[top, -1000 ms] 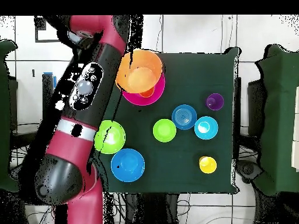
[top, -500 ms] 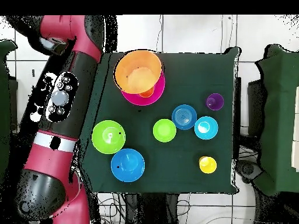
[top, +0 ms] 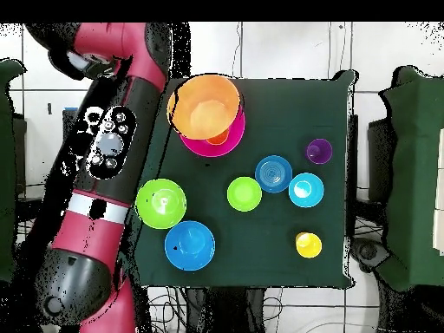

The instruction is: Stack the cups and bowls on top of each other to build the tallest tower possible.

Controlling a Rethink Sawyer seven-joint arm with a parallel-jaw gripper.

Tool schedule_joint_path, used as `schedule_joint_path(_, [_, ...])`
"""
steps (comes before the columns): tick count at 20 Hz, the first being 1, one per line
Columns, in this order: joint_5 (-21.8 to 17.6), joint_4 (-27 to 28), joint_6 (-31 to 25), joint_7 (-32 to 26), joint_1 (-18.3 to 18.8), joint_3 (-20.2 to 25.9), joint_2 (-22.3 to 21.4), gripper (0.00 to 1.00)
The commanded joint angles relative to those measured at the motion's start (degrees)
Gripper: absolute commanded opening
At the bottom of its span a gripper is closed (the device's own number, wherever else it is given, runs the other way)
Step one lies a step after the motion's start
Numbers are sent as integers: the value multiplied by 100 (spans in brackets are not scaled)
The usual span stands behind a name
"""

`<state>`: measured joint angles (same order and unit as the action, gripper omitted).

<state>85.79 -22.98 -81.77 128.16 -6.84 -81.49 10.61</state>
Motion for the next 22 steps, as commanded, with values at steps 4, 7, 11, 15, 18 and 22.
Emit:
schedule_joint_path(4, [-722,-267,208,-39,323,1230,161,0])
schedule_joint_path(7, [-880,-329,314,-255,353,1431,130,0])
schedule_joint_path(11, [-1213,-513,450,-532,341,1714,3,0])
schedule_joint_path(15, [-1578,-656,472,-729,352,1972,-155,0])
schedule_joint_path(18, [-1878,-748,481,-785,359,2136,-270,0])
schedule_joint_path(22, [-2197,-796,520,-805,393,2331,-365,0])
